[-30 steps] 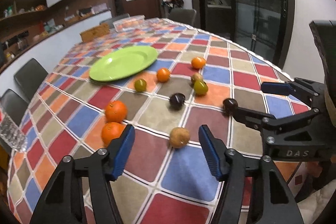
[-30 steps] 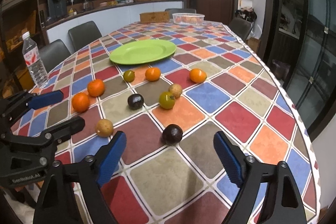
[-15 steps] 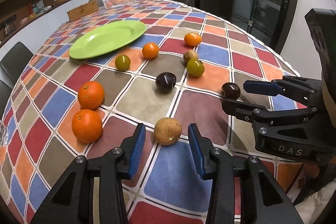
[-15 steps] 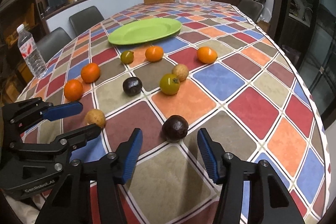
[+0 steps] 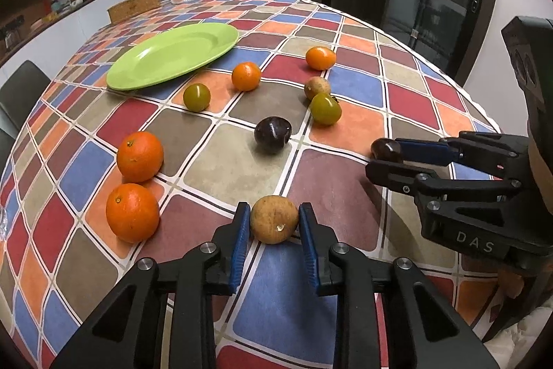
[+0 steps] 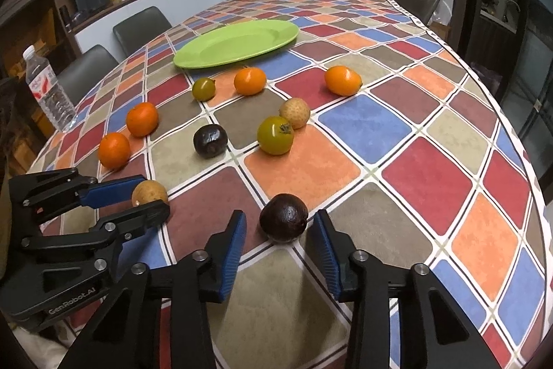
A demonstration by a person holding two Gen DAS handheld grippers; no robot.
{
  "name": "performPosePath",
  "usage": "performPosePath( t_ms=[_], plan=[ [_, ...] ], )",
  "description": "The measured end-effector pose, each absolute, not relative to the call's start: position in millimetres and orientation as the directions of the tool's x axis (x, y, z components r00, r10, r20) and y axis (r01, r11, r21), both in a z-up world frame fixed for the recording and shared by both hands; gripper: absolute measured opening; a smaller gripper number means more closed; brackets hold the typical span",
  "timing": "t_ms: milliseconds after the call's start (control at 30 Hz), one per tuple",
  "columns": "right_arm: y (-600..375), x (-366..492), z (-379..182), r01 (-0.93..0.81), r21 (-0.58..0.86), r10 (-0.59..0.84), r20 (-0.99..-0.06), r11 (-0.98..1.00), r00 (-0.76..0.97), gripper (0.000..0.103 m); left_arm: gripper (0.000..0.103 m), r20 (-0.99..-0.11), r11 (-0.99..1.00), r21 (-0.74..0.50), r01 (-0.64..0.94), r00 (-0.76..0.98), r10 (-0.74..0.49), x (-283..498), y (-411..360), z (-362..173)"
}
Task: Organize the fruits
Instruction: 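Grasp the brown kiwi with the left tool while the right tool grasps a dark plum, then carry both fruits onto the green plate and open both tools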
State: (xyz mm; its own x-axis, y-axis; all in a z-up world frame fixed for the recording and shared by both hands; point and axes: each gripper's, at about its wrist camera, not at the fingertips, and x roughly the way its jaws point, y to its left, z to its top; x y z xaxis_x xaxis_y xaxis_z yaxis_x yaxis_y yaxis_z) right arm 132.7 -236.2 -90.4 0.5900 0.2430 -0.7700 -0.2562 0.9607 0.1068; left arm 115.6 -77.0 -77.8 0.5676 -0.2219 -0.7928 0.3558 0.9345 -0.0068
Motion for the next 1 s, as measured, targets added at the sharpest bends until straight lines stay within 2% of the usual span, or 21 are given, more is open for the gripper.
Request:
performPosePath(
  t_ms=[100, 533, 1000],
  plan=[
    [-234.7, 133.7, -89.8, -0.26, 0.107, 0.245, -0.772, 0.96, 0.587, 0.029, 0.029, -0.79, 0.939, -0.009, 0.344, 0.574, -0.218, 116.5, -74.7, -76.5],
    [-221.6, 122.3, -66.3, -0.31, 0.119, 0.293, -0.741, 0.943, 0.604, 0.029, 0.028, -0.727, 0.951, -0.016, 0.308, 0.65, -0.222, 105.3, -60.3, -48.4],
    [-195.0, 132.6, -17.1, -0.378, 0.097, 0.346, -0.65, 0.921, 0.676, 0.029, 0.029, -0.63, 0.963, -0.002, 0.271, 0.747, -0.212, 120.5, -33.8, -4.0]
  ],
)
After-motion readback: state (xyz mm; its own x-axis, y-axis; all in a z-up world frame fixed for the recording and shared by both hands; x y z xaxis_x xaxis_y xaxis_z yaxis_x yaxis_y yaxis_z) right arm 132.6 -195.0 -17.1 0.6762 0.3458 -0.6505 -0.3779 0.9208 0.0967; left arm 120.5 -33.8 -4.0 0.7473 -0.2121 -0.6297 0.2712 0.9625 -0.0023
